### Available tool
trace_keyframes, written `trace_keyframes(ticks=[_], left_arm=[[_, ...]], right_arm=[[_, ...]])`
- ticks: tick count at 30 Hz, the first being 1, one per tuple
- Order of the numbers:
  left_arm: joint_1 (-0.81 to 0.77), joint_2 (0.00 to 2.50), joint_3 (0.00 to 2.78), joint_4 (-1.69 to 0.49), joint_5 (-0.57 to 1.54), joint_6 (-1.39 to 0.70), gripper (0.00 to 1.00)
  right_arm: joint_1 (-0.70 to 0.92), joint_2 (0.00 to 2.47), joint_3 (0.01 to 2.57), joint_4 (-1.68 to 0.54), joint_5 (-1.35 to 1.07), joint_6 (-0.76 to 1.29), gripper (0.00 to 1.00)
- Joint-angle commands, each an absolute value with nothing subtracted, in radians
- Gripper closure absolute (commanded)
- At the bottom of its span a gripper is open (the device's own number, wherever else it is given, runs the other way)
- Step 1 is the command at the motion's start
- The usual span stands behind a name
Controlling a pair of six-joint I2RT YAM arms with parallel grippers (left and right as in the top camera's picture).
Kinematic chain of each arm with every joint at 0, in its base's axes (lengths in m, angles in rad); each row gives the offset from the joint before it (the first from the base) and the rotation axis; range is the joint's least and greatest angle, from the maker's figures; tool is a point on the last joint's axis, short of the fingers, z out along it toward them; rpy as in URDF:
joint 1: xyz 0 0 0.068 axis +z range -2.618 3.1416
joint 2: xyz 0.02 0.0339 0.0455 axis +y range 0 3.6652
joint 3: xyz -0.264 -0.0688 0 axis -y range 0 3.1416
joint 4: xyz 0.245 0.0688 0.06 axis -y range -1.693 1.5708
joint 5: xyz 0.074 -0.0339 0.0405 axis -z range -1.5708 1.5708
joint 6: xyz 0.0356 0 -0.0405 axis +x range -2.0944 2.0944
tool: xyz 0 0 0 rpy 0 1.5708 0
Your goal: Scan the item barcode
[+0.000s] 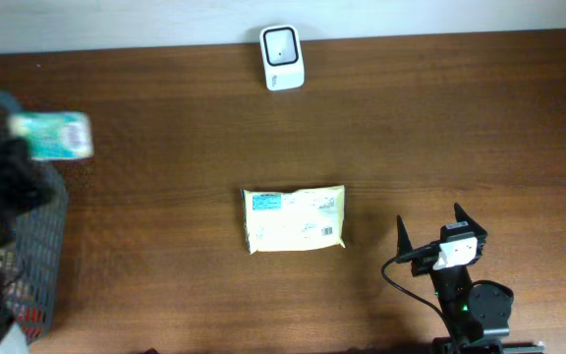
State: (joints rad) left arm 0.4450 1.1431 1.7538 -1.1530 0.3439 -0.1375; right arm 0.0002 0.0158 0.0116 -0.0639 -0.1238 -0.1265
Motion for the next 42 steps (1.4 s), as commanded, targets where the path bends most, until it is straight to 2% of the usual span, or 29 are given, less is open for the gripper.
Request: trace_keyframes(ticks=[1,4,7,12,13,14,15,16,18,20,23,25,27,30,33,39,42], left_arm=[[0.291,1.208,1.639,-1.174,0.360,-0.141,1.00],[0.133,1.274,1.388,-1.063,0.355,-0.167,1.00],[-0.007,1.382,1.095,-0.802,0.344,-0.278,1.00],[-0.098,1.597,0.997,-0.620,0.220,-0.352,1.00],[-0.098,1.613,0.997,-0.617,0.219,-0.352,0.85],[-0.098,1.618,0.997,-0.614,0.204,-0.352,0.60],[-0.097,1.617,0.997,-0.614,0.185,-0.353,0.46],[-0.097,1.617,0.997,-0.614,0.168,-0.353,0.25],[-0.097,1.599,1.044,-0.646,0.125,-0.352,0.10],[-0.090,1.548,1.191,-0.758,0.035,-0.316,0.01],[-0.043,1.468,1.532,-0.947,-0.080,-0.150,0.01],[0.070,1.441,1.734,-1.043,-0.117,-0.111,0.01],[0.271,1.431,1.813,-1.121,-0.209,-0.195,0.01],[0.556,1.432,1.810,-1.200,-0.237,-0.262,0.01],[0.735,1.432,1.732,-1.201,-0.237,-0.261,0.01],[0.858,1.477,1.274,-0.919,-0.232,-0.076,0.01],[0.876,1.573,1.267,-0.889,-0.232,-0.049,0.01]], right_arm=[[0.006,0.009,0.006,-0.068,-0.123,-0.116,0.01],[0.006,0.009,0.006,-0.068,-0.123,-0.116,0.01],[0.006,0.009,0.006,-0.068,-0.123,-0.116,0.01],[0.007,0.009,0.006,-0.068,-0.123,-0.116,0.01],[0.007,0.009,0.006,-0.068,-0.123,-0.116,0.01],[0.007,0.009,0.006,-0.068,-0.123,-0.116,0.01],[0.007,0.009,0.006,-0.068,-0.123,-0.116,0.01],[0.006,0.009,0.006,-0.068,-0.123,-0.116,0.01],[0.006,0.009,0.006,-0.068,-0.123,-0.116,0.01],[0.006,0.009,0.006,-0.068,-0.123,-0.116,0.01],[0.006,0.009,0.006,-0.068,-0.123,-0.116,0.01],[0.007,0.009,0.006,-0.068,-0.123,-0.116,0.01],[0.006,0.009,0.006,-0.068,-0.123,-0.116,0.01],[0.006,0.009,0.006,-0.067,-0.123,-0.116,0.01],[0.006,0.009,0.006,-0.068,-0.123,-0.116,0.01],[0.006,0.009,0.006,-0.068,-0.123,-0.116,0.01],[0.006,0.009,0.006,-0.068,-0.123,-0.116,0.01]])
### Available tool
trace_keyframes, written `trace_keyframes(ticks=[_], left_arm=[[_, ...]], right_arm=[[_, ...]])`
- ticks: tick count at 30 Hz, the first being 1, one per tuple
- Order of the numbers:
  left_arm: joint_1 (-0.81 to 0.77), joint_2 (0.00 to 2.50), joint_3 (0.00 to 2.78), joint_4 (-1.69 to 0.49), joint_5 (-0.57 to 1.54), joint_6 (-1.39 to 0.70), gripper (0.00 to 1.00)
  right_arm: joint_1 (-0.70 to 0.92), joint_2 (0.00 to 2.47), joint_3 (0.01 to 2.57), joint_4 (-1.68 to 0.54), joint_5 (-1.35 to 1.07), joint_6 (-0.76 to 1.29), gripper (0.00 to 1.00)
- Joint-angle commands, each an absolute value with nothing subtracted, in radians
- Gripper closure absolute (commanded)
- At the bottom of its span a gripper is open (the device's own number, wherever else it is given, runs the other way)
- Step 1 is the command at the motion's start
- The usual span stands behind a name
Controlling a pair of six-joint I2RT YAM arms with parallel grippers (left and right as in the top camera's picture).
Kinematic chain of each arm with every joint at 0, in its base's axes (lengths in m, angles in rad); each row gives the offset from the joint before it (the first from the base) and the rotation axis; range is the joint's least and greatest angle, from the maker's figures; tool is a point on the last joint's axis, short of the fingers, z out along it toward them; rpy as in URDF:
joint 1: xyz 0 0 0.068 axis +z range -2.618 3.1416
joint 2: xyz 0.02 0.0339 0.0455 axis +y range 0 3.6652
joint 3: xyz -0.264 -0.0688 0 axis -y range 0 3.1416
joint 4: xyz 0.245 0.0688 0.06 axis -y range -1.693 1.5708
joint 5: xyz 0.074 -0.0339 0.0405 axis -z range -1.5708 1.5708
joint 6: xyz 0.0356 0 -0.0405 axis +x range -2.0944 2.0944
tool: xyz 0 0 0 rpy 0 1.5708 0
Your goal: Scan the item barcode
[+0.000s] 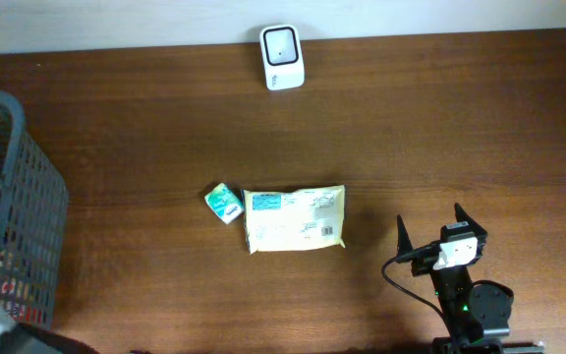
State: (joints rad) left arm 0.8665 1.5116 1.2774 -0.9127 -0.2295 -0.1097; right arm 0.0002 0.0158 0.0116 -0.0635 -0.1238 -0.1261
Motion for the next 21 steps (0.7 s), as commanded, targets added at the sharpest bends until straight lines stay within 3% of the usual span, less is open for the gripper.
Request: trace_keyframes(ticks=[1,12,16,18,19,21], left_arm=[[0.876,1.601,1.267,-0.867,-0.222,-0.018,0.00],[0.876,1.840,1.266,-0.740,-0.218,0.085,0.01],[0.876,1.918,1.265,-0.736,-0.203,0.084,0.14],[0.875,1.936,1.263,-0.727,-0.202,0.084,0.36],[0.875,1.947,1.262,-0.725,-0.192,0.084,0.42],[0.875,1.978,1.261,-0.722,-0.149,0.084,0.44]], right_arm=[[0.006,0.009,0.006,-0.067,-0.123,-0.116,0.01],[0.007,0.009,0.006,-0.068,-0.123,-0.116,0.01],[0.007,0.009,0.006,-0.068,-0.123,-0.116,0.01],[0.006,0.009,0.006,-0.068,-0.123,-0.116,0.01],[0.006,0.009,0.006,-0.068,-0.123,-0.116,0.01],[0.007,0.009,0.006,-0.068,-0.123,-0.116,0.01]])
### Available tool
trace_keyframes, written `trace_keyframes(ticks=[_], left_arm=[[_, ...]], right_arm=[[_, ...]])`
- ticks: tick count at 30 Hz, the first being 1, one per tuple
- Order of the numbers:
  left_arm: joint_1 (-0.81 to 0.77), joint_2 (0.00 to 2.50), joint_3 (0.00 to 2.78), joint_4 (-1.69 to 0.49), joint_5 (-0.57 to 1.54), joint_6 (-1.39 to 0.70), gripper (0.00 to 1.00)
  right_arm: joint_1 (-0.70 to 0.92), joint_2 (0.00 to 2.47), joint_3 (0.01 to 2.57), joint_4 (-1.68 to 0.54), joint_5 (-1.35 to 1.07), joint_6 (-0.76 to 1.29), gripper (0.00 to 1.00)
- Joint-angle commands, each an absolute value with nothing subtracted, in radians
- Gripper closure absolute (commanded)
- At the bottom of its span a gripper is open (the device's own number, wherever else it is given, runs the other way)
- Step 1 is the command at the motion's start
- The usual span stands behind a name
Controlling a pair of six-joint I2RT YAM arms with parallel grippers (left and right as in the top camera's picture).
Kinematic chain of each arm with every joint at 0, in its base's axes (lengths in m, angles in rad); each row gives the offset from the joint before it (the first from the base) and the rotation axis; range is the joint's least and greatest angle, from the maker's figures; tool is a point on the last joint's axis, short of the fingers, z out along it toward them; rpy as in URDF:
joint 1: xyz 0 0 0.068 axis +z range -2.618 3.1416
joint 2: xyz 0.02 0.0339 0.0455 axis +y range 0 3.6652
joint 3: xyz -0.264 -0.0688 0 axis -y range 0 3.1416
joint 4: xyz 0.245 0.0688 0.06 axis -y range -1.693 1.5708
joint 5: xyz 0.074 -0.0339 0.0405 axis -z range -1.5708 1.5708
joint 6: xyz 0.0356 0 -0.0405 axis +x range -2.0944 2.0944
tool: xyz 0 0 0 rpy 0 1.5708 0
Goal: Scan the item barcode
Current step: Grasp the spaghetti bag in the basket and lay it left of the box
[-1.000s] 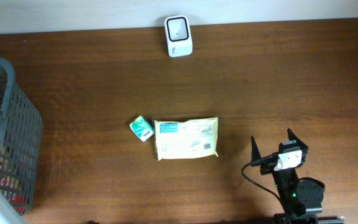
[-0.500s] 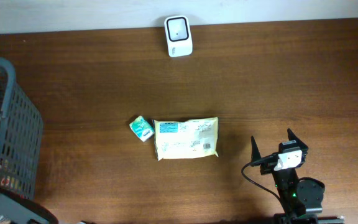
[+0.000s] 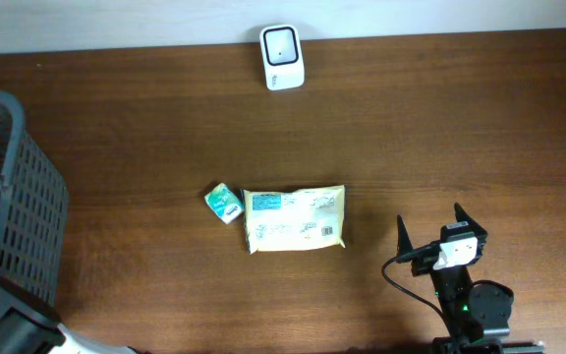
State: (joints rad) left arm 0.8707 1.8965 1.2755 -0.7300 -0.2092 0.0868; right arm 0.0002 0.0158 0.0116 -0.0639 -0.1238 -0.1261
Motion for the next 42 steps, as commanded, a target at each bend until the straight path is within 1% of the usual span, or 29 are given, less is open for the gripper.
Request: trace_keyframes(ticks=[1,3,4,5,8,12,17,19,21,22,24,28,30,33,34,37,39,42], left_arm=[[0.875,1.996,1.261,-0.727,-0.142,0.084,0.48],[0.875,1.999,1.261,-0.730,-0.144,0.084,0.53],[0.876,1.999,1.261,-0.730,-0.146,0.084,0.84],[0.876,1.999,1.262,-0.730,-0.146,0.084,1.00],[0.875,1.993,1.336,-0.816,-0.146,0.079,1.00],[0.873,1.908,1.593,-1.008,-0.146,0.076,1.00],[0.873,1.753,1.641,-0.997,-0.093,0.076,1.00],[0.873,1.715,1.645,-0.998,-0.091,0.076,1.00],[0.871,1.689,1.645,-0.992,-0.028,0.076,1.00],[0.868,1.679,1.649,-0.992,-0.029,0.076,1.00],[0.853,1.649,1.712,-0.984,-0.029,0.075,1.00],[0.786,1.578,1.970,-0.985,-0.029,0.060,1.00],[0.693,1.531,2.095,-0.985,-0.029,0.052,1.00],[0.459,1.460,2.156,-0.987,-0.029,0.044,1.00],[0.323,1.435,2.156,-1.015,-0.029,0.020,1.00],[0.072,1.457,2.146,-1.149,-0.030,-0.029,1.00],[-0.021,1.516,2.119,-1.260,-0.029,-0.092,1.00],[-0.081,1.628,2.020,-1.333,-0.029,-0.162,1.00]], right_arm=[[0.006,0.009,0.006,-0.068,-0.123,-0.116,0.01],[0.006,0.009,0.006,-0.068,-0.123,-0.116,0.01],[0.006,0.009,0.006,-0.068,-0.123,-0.116,0.01],[0.006,0.009,0.006,-0.068,-0.123,-0.116,0.01],[0.007,0.009,0.006,-0.068,-0.123,-0.116,0.01],[0.006,0.009,0.006,-0.067,-0.123,-0.116,0.01],[0.006,0.009,0.006,-0.067,-0.123,-0.116,0.01],[0.006,0.009,0.006,-0.068,-0.123,-0.116,0.01],[0.006,0.009,0.006,-0.068,-0.123,-0.116,0.01],[0.007,0.009,0.006,-0.068,-0.123,-0.116,0.01],[0.006,0.009,0.006,-0.068,-0.123,-0.116,0.02],[0.006,0.009,0.006,-0.068,-0.123,-0.116,0.01],[0.006,0.009,0.006,-0.068,-0.123,-0.116,0.01],[0.006,0.009,0.006,-0.068,-0.123,-0.116,0.01],[0.006,0.009,0.006,-0.068,-0.123,-0.116,0.01],[0.007,0.009,0.006,-0.067,-0.123,-0.116,0.01],[0.006,0.009,0.006,-0.068,-0.123,-0.116,0.01],[0.006,0.009,0.006,-0.068,-0.123,-0.116,0.01]])
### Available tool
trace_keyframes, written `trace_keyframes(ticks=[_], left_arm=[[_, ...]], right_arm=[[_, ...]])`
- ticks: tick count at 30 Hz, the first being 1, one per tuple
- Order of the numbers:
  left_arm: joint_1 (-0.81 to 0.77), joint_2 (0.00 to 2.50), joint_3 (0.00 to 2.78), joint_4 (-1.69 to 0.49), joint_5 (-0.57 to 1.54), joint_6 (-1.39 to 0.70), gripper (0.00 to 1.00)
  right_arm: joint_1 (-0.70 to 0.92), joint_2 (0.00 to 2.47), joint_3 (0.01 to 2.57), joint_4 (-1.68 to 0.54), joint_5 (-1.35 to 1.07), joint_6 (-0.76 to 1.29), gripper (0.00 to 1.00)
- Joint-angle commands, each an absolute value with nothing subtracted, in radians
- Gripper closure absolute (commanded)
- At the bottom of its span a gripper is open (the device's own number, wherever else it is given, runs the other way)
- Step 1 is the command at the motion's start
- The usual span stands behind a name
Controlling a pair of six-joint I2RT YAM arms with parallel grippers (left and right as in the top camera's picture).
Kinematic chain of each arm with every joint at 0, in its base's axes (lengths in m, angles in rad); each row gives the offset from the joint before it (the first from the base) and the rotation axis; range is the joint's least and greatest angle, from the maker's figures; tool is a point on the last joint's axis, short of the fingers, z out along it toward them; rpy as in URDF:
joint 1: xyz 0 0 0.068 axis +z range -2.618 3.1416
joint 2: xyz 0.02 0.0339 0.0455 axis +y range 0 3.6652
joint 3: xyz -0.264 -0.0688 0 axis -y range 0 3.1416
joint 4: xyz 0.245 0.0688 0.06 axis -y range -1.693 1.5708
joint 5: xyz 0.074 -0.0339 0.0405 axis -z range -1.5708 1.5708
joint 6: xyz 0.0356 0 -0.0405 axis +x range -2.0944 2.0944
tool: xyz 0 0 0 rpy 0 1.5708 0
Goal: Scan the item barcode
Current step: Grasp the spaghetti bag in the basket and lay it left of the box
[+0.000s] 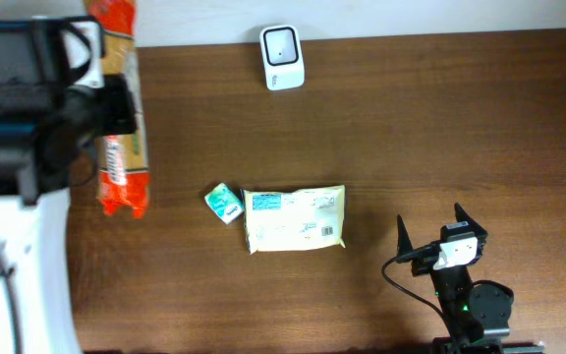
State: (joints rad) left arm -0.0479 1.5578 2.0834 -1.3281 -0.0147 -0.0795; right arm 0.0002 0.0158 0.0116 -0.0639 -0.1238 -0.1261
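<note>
My left gripper (108, 102) is raised over the table's left side, shut on a long orange and tan packet (123, 118) that hangs lengthwise. The white barcode scanner (282, 57) stands at the back edge, to the right of the packet. A yellow flat pack (294, 218) lies in the middle of the table with a small teal box (224, 203) touching its left end. My right gripper (430, 226) rests open at the front right, holding nothing.
The left arm's white and black body (13, 206) covers the left edge of the table, where nothing beneath it can be seen. Dark wood table (440, 118) stretches bare between the scanner and the right arm.
The left arm was low at the front left by the grey basket. Now it is up over the left side of the table holding a long orange packet. The basket is hidden.
First my left gripper held the teal box above the basket. Then the box lay beside the yellow pack and the arm was back at the basket, where it stayed. Now it holds an orange packet aloft. The right arm never moved.
</note>
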Motion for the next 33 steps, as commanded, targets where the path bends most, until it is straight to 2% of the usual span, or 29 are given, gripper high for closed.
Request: trace_keyframes(ticks=[1,6,9,12,13,15,16,20,22,24,26,28,30,33], left_arm=[[-0.088,1.656,1.970,-1.334,-0.029,-0.193,1.00],[-0.092,1.710,1.533,-1.173,-0.025,-0.371,1.00],[-0.092,1.711,1.288,-1.007,0.053,-0.374,1.00],[-0.103,1.711,1.190,-0.928,0.110,-0.373,1.00],[-0.118,1.711,1.190,-0.928,0.110,-0.373,0.87],[-0.149,1.711,1.197,-0.928,0.125,-0.332,0.20],[-0.149,1.711,1.232,-0.938,0.161,-0.270,0.09],[-0.138,1.692,1.656,-1.076,0.157,-0.219,0.00],[-0.091,1.691,1.940,-1.164,0.122,-0.104,0.01],[-0.024,1.690,2.157,-1.254,-0.031,-0.100,0.01],[0.078,1.686,2.330,-1.369,-0.292,-0.178,0.01],[0.194,1.683,2.338,-1.415,-0.355,-0.243,0.01],[0.390,1.701,2.336,-1.445,-0.352,-0.292,0.01],[0.542,1.731,2.286,-1.481,-0.352,-0.290,0.01]], right_arm=[[0.007,0.009,0.006,-0.068,-0.123,-0.116,0.01],[0.006,0.009,0.006,-0.068,-0.123,-0.116,0.01],[0.006,0.009,0.006,-0.068,-0.123,-0.116,0.01],[0.006,0.009,0.006,-0.068,-0.123,-0.116,0.01],[0.006,0.009,0.006,-0.068,-0.123,-0.116,0.01],[0.006,0.009,0.006,-0.068,-0.123,-0.116,0.01],[0.006,0.009,0.006,-0.068,-0.123,-0.116,0.01],[0.006,0.009,0.006,-0.068,-0.123,-0.116,0.01],[0.006,0.009,0.006,-0.068,-0.123,-0.116,0.01],[0.006,0.009,0.006,-0.068,-0.123,-0.116,0.01],[0.007,0.009,0.006,-0.068,-0.123,-0.116,0.01],[0.006,0.009,0.006,-0.068,-0.123,-0.116,0.01],[0.006,0.009,0.006,-0.068,-0.123,-0.116,0.01],[0.006,0.009,0.006,-0.067,-0.123,-0.116,0.01]])
